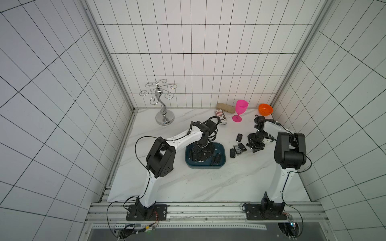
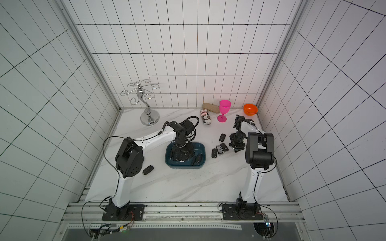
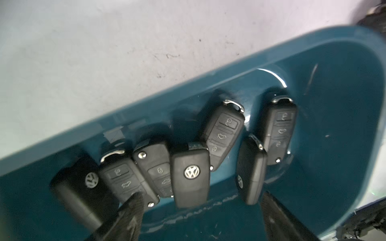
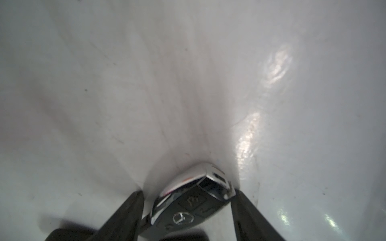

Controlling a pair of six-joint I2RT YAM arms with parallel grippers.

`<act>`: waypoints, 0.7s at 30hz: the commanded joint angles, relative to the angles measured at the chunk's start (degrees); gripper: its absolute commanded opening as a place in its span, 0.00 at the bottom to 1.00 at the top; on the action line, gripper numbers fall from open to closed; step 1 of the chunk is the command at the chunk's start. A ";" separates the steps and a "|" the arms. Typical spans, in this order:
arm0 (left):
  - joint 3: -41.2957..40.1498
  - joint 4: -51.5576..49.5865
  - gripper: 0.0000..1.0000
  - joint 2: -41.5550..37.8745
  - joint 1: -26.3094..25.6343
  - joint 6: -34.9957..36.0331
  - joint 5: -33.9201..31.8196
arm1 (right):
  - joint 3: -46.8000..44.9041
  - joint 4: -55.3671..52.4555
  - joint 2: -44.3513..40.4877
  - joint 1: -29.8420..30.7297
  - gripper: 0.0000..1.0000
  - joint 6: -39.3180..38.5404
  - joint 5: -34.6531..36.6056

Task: Place the car key into the storage box
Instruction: Place the car key in the storage box, then pick up the car key from the center of the board.

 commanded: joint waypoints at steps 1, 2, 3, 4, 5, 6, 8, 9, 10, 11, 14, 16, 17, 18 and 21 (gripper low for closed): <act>3.57 -1.72 0.86 -5.07 1.40 0.17 -1.23 | -0.59 0.54 1.93 0.33 0.61 1.32 1.21; 4.45 -2.41 0.86 -5.96 1.91 0.23 -1.43 | -0.68 0.50 2.03 0.36 0.59 1.08 1.18; 5.07 -3.05 0.86 -6.77 2.45 0.35 -1.45 | -0.78 0.54 2.12 0.38 0.55 1.01 1.18; 5.63 -3.63 0.86 -7.81 3.26 0.46 -1.46 | -0.91 0.56 2.21 0.38 0.50 0.93 1.13; 6.01 -4.09 0.86 -8.85 4.18 0.51 -1.14 | -1.17 1.03 2.21 0.34 0.44 0.69 0.94; 6.17 -4.36 0.86 -9.80 5.13 0.60 -0.73 | -1.29 1.05 2.29 0.38 0.42 0.60 0.84; 5.89 -4.73 0.86 -12.17 7.55 0.53 -0.26 | -1.57 1.18 2.30 0.38 0.34 0.39 0.61; 5.21 -4.51 0.86 -13.29 8.65 0.53 -0.23 | -1.66 1.22 2.30 0.38 0.30 0.26 0.41; 4.14 -4.15 0.86 -14.54 10.04 0.44 -0.19 | -1.66 1.20 2.24 0.37 0.27 -0.02 0.21; 2.44 -3.65 0.86 -15.77 11.44 0.37 -0.66 | -1.74 1.05 2.08 0.37 0.26 -0.21 0.13; -3.90 -1.73 0.86 -18.81 16.17 -0.61 -3.26 | -2.10 0.49 0.53 0.36 0.20 -1.17 0.72; -7.79 -0.73 0.86 -20.14 19.30 -2.31 -5.96 | -2.34 -0.16 -1.10 0.33 0.19 -2.03 1.53; -10.06 0.31 0.85 -20.95 20.67 -3.37 -7.35 | -2.35 -0.56 -2.05 0.36 0.18 -2.62 2.15; -11.86 1.12 0.84 -21.66 21.96 -4.25 -8.26 | -2.25 -1.18 -3.05 0.43 0.17 -3.28 2.79; -16.93 4.49 0.84 -23.99 25.88 -6.42 -8.20 | -1.76 -3.68 -6.93 0.94 0.17 -5.75 6.00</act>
